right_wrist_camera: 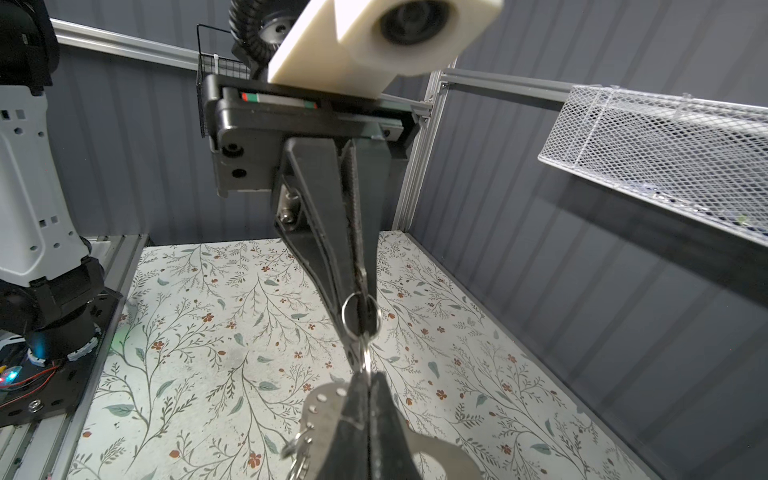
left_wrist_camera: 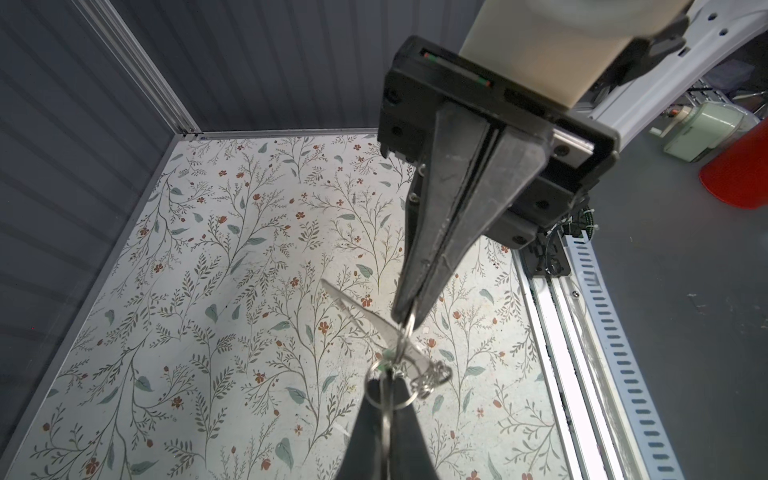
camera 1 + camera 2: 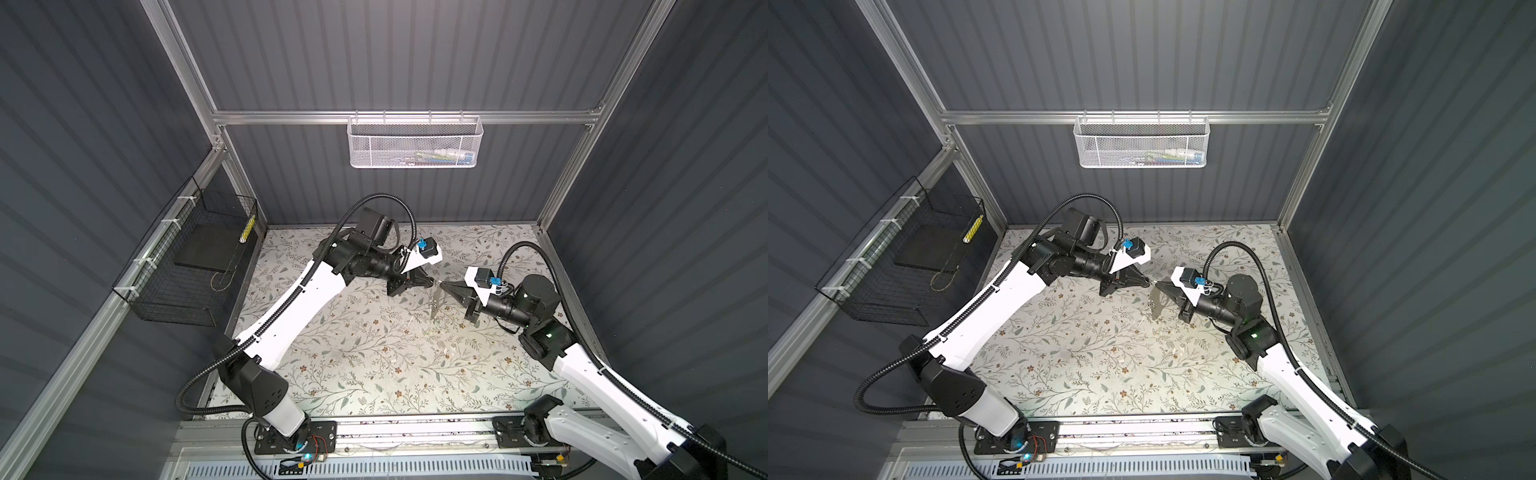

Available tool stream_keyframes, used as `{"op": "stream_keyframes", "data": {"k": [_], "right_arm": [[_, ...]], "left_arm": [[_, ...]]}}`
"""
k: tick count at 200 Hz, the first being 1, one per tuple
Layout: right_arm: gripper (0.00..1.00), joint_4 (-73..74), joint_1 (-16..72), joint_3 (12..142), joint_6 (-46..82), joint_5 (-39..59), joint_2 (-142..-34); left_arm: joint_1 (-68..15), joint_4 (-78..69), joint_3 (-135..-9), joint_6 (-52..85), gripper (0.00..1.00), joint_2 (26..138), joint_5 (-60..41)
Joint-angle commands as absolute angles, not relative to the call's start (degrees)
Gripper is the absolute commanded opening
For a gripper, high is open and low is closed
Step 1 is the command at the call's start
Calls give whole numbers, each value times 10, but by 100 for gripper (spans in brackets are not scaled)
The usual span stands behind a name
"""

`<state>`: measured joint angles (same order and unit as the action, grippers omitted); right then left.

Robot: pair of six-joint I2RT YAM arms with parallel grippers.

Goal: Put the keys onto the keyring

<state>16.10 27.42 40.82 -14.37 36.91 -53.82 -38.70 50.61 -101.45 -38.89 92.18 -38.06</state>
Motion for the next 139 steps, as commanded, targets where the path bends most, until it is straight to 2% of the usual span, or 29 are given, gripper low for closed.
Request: {"op": "stream_keyframes", "data": {"k": [1,105,139], "right_arm": [[0,109,272,435,-172,369,-537],[0,133,262,432,-124,417,-571],[0,88,260,443,-142,408,-578]], "left_arm": [[-386,538,-1039,-409,0,926,-363],[-395,540,-1047,-424,0,938,-341],[-395,537,-1045,-428,0,931,-320]]}}
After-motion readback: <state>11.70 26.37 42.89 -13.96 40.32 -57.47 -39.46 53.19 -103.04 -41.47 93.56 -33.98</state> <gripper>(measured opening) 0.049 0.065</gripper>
